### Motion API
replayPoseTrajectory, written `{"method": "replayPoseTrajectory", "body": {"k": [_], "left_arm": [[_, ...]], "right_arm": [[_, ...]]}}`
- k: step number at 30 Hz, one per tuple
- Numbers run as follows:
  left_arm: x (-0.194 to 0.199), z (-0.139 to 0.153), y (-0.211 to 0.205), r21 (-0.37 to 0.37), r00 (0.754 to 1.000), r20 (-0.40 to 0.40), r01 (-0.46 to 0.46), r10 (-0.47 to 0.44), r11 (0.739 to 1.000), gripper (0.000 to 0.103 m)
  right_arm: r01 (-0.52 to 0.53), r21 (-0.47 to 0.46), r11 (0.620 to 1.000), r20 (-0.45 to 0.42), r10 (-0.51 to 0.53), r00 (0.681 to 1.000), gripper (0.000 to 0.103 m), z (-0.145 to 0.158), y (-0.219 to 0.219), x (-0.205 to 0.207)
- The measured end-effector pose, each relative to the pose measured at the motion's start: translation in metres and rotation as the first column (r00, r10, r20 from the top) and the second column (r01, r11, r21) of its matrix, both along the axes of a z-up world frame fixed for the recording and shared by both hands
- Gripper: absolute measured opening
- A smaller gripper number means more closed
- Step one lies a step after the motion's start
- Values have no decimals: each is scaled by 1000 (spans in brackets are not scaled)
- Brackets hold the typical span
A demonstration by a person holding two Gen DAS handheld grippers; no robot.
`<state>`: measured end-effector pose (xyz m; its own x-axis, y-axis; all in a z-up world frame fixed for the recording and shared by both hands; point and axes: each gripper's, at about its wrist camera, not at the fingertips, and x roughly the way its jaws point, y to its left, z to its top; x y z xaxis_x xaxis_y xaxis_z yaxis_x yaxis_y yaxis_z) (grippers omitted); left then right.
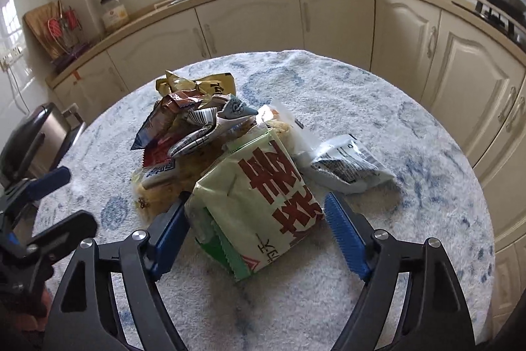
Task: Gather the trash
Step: 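Grasp the white-and-green printed bag with the right tool while the left tool grasps a clear snack packet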
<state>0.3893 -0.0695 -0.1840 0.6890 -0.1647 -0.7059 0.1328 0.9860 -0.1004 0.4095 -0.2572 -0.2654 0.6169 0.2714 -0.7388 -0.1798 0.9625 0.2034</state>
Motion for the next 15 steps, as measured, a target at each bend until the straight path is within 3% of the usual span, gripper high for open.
{"method": "replayPoseTrajectory", "body": {"k": [10,12,15], "left_arm": [[67,-14,-35,78,994,-57,96,-92,992,100],[80,-19,-43,85,992,-75,107,-101,991,96],[100,-26,-54,72,985,-127,129,-119,989,73]], "right_arm": [[132,51,990,5,-132,991,82,7,-45,-26],[145,53,988,6,-145,989,82,7,-51,-27],[152,63,986,6,-152,988,82,8,-57,-30]]}}
